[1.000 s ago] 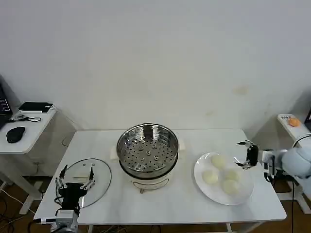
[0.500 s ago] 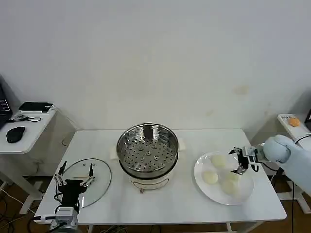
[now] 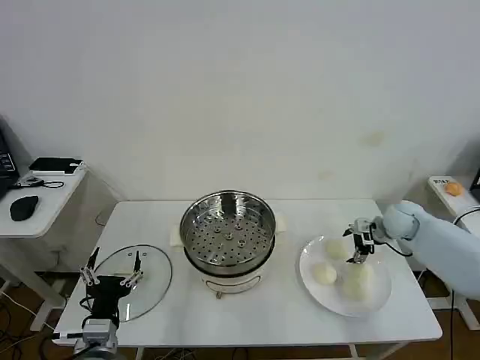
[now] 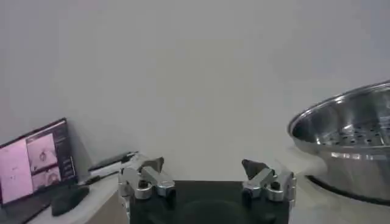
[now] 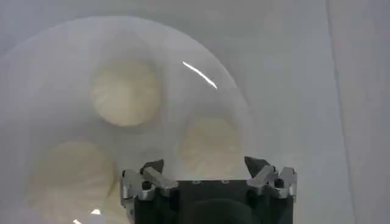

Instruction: Take steamed baozi put them in steamer then cover it.

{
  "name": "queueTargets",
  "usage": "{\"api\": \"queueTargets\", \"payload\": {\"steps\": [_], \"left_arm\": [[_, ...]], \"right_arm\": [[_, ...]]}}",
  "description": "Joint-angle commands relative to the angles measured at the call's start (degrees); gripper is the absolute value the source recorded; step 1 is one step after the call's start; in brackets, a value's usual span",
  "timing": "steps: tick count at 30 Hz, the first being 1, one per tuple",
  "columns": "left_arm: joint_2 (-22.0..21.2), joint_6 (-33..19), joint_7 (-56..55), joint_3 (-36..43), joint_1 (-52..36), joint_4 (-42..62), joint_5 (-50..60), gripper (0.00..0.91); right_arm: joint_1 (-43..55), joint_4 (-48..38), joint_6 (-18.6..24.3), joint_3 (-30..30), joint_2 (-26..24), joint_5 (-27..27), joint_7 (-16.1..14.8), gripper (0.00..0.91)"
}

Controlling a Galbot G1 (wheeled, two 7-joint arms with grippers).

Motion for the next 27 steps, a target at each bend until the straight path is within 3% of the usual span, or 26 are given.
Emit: {"api": "queueTargets", "payload": {"steps": [1, 8, 13, 22, 27], "left_arm": [[0.01, -0.02, 0.04, 0.06, -0.03, 0.08, 0.02, 0.907], [0.09, -0.13, 0.07, 0.26, -0.2, 0.15, 0.08, 0.907], [0.17, -0.15, 0.09, 0.1, -0.13, 0.19, 0.06, 0.907], [0.1, -0.17, -0.02, 0.1, 0.0, -0.19, -0.03, 0.907], [-0.02, -0.29, -0.07, 0.2, 0.01, -0.2, 0.0, 0.907]], "right_arm": [[1.67, -2.38, -0.44, -2.48, 2.12, -0.23, -0.1, 0.897], [0.79, -3.9, -0.54, -1.68, 3.54, -1.4, 1.17, 0.776], [0.44, -3.99, -0.88, -1.6, 4.23, -1.24, 1.15, 0.776], [0.9, -2.96, -1.16, -2.27, 3.24, -1.42, 0.75, 0.665], [1.98, -1.49, -0.95, -2.59, 1.88, -1.15, 0.41, 0.655]]}}
